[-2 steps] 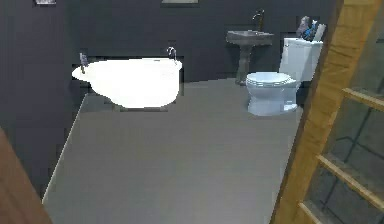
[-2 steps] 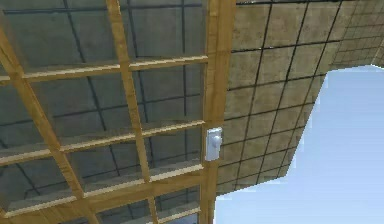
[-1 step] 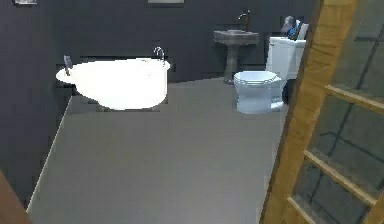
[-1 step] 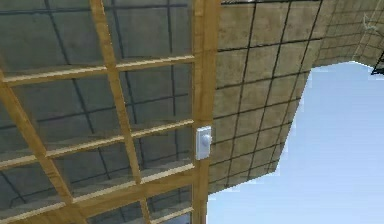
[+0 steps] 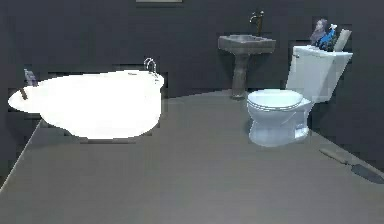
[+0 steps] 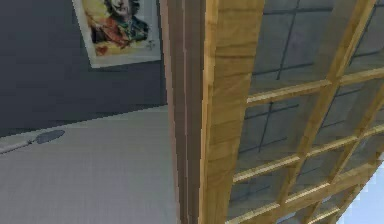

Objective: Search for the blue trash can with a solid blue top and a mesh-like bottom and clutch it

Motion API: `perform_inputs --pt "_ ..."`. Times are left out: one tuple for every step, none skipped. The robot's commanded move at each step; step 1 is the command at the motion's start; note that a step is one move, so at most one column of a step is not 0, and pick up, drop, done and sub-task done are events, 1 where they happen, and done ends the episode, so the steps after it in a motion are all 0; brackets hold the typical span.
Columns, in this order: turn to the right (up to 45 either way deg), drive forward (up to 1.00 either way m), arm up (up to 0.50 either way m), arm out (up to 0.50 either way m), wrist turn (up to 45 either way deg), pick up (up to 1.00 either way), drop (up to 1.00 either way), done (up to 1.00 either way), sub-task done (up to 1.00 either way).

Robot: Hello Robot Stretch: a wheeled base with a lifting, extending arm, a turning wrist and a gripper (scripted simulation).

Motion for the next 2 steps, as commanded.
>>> perform_inputs --pt "24.0 0.00 0.00 0.00 0.0 0.00 0.00 0.00 0.00" --pt "0.0 0.25 0.00 0.00 0.0 0.00 0.00 0.00 0.00"
